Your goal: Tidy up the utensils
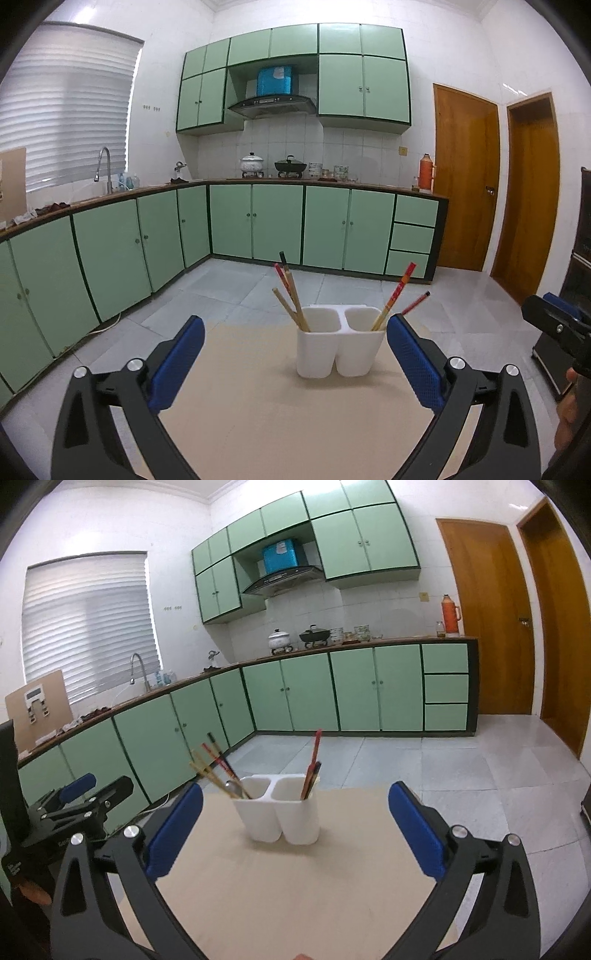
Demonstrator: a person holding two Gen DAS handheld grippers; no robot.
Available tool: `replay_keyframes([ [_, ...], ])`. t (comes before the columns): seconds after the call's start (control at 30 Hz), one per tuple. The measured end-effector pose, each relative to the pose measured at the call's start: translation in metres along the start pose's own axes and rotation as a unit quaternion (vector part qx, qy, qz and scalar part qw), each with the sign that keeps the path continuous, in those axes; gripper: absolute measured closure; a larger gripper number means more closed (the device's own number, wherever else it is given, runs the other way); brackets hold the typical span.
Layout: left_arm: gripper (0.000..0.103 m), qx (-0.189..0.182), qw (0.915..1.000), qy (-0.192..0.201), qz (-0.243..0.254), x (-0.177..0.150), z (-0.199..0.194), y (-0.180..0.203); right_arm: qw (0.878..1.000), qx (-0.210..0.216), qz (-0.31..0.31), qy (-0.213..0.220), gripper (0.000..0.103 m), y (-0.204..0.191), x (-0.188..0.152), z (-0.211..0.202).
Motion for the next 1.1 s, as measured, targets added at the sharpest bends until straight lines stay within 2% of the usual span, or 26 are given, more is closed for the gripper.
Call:
replay_keyframes([
  [0.23,0.006,-0.009,0.9997,-0.002,0.02,-0.005,-0.028,0.009,1.0,0.007,-0.023,-0.008,0.005,-0.018,-0.008,-0.017],
  [0.6,0.006,-0.017,0.9996,0.018,0.01,0.001,-0.06,0.013,0.999,0.022,-0.042,0.006,0.005,-0.036,-0.003,-0.039],
  [1.1,0.006,-0.018,0.9991,0.036,0.011,0.009,-0.076,0.016,0.998,0.027,-0.05,0.018,0.005,-0.045,0.005,-0.051],
])
Point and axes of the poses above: each gripper's, at about its wrist camera, not at the fingertips, and z roughly the way its jaws point, y to its right, x to its top, the point moved 8 cm from there along z, roughly the way its jaws point, and after that the axes turned 11 degrees about y, right-handed, at the moved point
